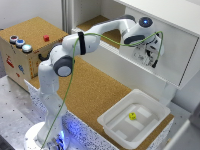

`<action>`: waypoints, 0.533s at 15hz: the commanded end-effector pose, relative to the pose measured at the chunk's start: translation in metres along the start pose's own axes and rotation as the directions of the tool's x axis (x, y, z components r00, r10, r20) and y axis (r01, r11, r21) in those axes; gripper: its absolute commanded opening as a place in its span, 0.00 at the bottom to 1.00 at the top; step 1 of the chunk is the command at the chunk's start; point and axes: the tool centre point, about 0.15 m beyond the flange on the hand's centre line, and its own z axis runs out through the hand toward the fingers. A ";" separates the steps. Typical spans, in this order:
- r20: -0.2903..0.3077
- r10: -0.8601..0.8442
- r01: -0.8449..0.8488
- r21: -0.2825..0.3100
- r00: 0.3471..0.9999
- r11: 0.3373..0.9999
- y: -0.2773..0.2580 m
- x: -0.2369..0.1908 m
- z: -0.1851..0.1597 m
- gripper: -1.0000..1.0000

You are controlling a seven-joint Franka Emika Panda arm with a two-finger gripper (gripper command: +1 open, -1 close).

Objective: Slide the door to the left

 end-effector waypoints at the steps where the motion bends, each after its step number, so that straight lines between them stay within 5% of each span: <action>1: -0.133 0.001 -0.026 -0.180 0.991 0.983 -0.053 -0.045 0.037 0.00; 8: -0.209 -0.069 0.016 -0.244 0.975 0.970 -0.105 -0.054 0.045 0.00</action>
